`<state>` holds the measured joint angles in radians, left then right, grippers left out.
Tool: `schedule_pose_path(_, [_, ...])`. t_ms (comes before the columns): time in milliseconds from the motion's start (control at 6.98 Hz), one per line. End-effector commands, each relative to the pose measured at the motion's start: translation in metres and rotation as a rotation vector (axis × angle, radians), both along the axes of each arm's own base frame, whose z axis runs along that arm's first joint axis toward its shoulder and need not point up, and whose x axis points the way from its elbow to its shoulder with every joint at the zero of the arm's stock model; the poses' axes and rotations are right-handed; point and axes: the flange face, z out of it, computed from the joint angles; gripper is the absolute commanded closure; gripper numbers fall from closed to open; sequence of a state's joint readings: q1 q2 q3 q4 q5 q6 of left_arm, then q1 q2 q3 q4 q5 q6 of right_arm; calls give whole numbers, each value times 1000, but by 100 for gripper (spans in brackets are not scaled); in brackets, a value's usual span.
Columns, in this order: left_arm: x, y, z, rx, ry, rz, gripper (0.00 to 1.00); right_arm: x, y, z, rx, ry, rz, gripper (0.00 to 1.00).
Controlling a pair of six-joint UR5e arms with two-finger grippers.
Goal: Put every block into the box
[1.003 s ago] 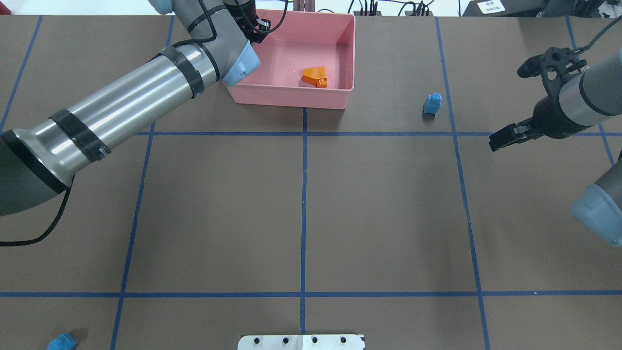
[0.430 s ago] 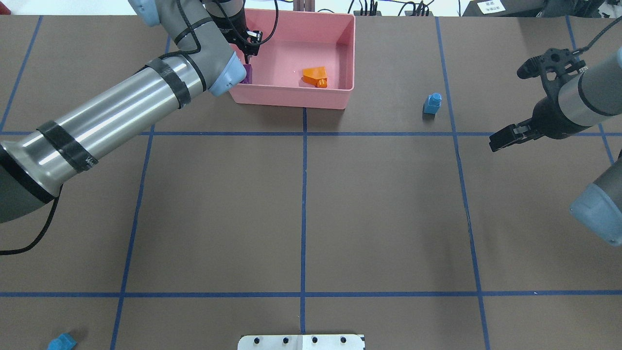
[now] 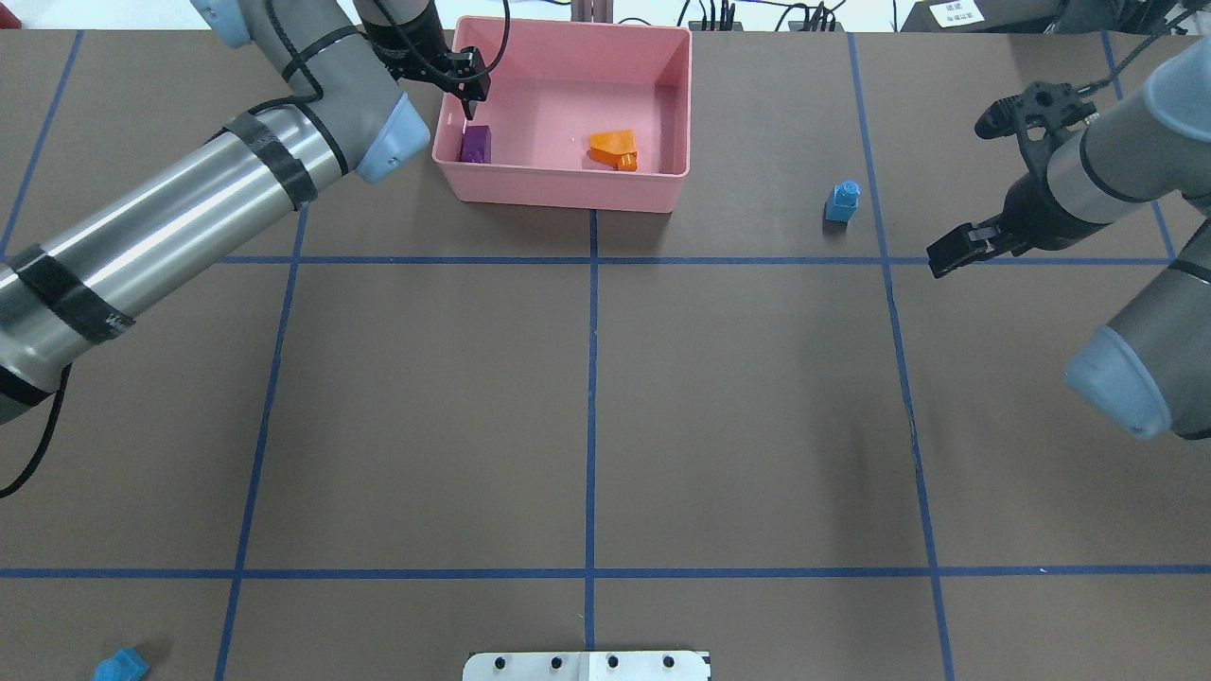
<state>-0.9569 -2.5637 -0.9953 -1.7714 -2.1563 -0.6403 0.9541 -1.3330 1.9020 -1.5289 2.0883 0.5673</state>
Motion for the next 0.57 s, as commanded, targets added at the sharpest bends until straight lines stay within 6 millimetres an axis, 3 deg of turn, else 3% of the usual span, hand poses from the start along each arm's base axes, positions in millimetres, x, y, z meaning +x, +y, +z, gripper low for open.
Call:
schedule_pose_path(0, [-67, 29, 71, 67, 7, 44, 0, -39, -57, -5, -15, 16, 4, 0])
schedule_pose_path(287, [-121, 83, 143, 134, -14, 103, 0, -76, -109, 35, 21, -8, 9, 0])
schedule_pose_path(430, [-136, 108, 162, 146, -18, 118, 0, -91, -130, 42, -18, -10, 46, 1])
